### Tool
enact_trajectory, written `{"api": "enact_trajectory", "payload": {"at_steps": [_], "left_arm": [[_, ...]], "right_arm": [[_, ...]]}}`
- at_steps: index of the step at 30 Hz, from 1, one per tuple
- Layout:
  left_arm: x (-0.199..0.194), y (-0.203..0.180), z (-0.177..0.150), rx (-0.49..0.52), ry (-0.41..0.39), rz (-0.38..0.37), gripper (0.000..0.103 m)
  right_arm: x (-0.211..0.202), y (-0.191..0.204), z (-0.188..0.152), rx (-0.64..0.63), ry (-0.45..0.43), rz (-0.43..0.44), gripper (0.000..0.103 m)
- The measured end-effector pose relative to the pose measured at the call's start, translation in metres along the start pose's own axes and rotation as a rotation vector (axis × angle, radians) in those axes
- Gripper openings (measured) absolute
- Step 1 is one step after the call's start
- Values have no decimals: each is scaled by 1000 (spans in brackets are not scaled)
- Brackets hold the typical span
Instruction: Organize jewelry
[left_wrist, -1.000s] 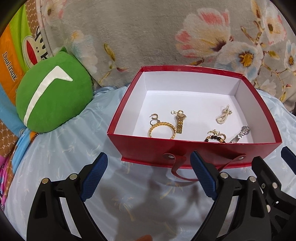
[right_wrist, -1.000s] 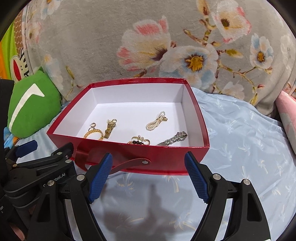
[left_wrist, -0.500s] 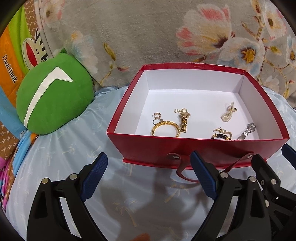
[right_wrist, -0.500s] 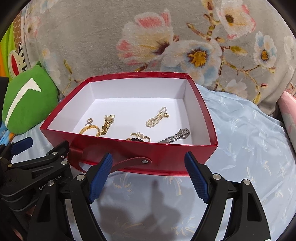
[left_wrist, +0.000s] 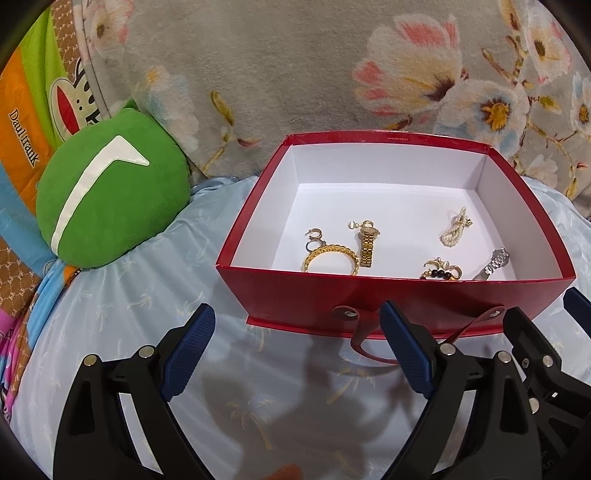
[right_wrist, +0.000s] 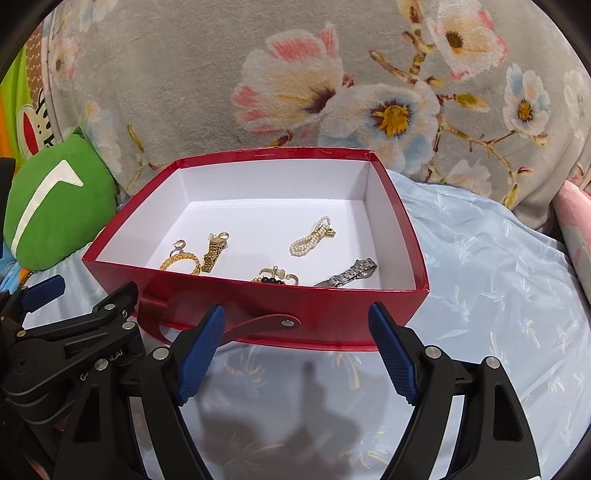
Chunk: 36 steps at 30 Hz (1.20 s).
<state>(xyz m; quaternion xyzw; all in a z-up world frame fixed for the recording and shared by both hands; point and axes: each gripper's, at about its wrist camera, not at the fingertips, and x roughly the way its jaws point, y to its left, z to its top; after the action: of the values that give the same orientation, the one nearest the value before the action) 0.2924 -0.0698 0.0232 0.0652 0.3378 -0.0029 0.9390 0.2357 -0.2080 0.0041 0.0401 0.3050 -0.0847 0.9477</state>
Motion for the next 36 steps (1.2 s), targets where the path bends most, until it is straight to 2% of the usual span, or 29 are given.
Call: {"api": "enact_trajectory", "payload": {"at_steps": [36], "left_arm": [[4,1,-1,-10,11,0,88]], "right_arm": [[0,1,-1,2,3,3,78]]}}
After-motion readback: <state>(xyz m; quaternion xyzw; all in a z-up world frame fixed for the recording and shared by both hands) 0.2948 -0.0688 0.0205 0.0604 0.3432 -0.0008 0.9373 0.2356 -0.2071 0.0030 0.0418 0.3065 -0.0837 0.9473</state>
